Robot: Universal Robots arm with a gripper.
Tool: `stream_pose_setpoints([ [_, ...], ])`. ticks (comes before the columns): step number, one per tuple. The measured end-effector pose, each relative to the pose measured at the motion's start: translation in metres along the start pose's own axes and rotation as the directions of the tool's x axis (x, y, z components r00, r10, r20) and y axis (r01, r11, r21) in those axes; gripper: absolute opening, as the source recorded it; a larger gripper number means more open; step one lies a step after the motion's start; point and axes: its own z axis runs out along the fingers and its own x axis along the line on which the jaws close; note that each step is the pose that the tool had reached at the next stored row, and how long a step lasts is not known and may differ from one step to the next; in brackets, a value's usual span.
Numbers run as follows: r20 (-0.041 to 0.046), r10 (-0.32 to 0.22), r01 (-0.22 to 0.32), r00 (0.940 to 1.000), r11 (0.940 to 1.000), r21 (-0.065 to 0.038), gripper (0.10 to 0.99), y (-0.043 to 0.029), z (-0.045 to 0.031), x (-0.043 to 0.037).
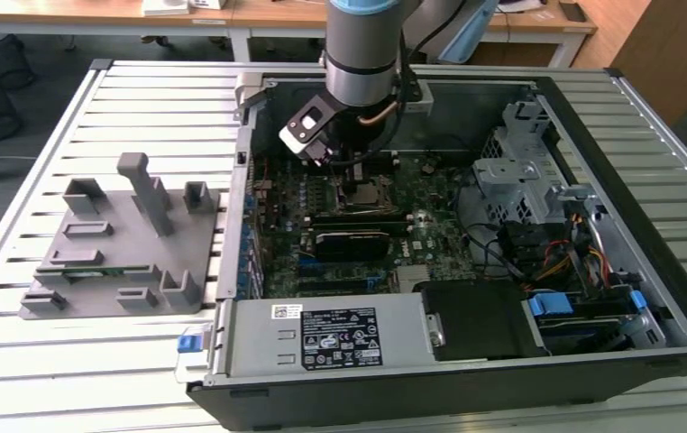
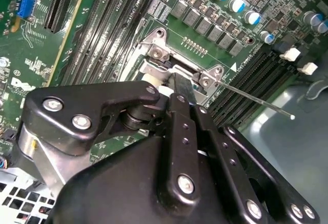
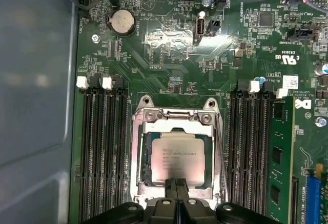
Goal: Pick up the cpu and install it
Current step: 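Close the cpu cover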
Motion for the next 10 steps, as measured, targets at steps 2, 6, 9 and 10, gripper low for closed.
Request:
stream_pose_setpoints([
  [2, -0.0001, 0.000, 0.000, 1.0000, 1.0000, 0.000, 0.106, 0.0000, 0.0019, 0.0000],
  [6, 0.0001, 0.000, 0.000, 1.0000, 1.0000, 0.000, 0.106, 0.0000, 0.0043, -0.0001],
  [9, 0.0001, 0.000, 0.000, 1.0000, 1.0000, 0.000, 0.106, 0.0001, 0.0057, -0.0002],
  [10, 0.0005, 0.000, 0.000, 1.0000, 1.0000, 0.000, 0.106, 0.0002, 0.0062, -0.0003],
])
